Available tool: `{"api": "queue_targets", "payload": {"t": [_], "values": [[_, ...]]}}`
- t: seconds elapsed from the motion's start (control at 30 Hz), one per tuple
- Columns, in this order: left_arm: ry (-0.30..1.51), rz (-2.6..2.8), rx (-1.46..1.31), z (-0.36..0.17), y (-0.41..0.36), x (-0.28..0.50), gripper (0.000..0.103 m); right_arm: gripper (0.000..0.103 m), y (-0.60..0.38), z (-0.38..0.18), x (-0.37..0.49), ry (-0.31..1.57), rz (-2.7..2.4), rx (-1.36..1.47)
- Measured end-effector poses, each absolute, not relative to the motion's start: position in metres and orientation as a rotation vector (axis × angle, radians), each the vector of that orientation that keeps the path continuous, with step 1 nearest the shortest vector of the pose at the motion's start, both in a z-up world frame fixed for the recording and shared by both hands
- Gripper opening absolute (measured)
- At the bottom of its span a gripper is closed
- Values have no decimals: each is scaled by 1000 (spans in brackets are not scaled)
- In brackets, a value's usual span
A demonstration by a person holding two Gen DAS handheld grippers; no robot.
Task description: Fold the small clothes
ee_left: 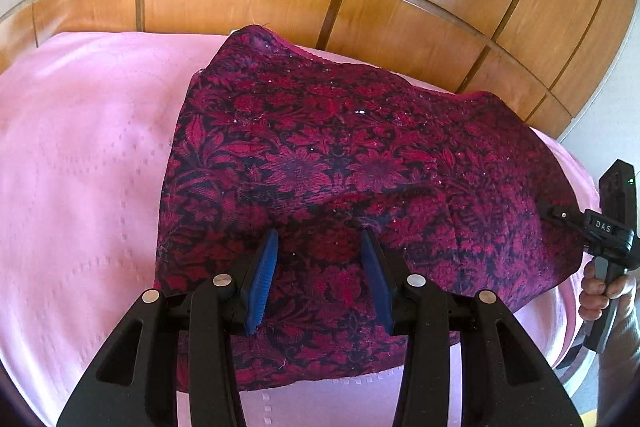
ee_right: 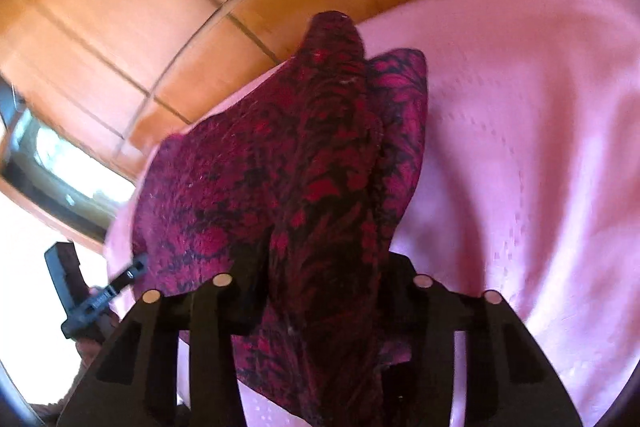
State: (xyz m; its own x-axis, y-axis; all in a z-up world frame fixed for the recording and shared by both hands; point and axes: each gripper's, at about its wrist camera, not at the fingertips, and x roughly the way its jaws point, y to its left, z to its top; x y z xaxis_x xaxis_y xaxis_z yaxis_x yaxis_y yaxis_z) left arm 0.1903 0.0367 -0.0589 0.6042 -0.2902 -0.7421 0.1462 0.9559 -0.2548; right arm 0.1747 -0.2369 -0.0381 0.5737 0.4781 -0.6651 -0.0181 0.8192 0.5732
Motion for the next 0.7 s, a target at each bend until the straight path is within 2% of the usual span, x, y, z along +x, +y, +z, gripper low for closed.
{"api": "queue_targets", "payload": {"t": [0.1,0.2,0.4,0.7], "values": [[886,-257,-186,-59,38,190,42,50,-234,-45,178,974,328,546],[884,-258,-190,-59,38,190,42,51,-232,-46,187,992,348,576],[886,-269,-209,-60,43,191,42,36,-228,-29,183,970,323,579],[886,-315,-290,-63,61,193,42,32,-189,34,176,845,438,630]]}}
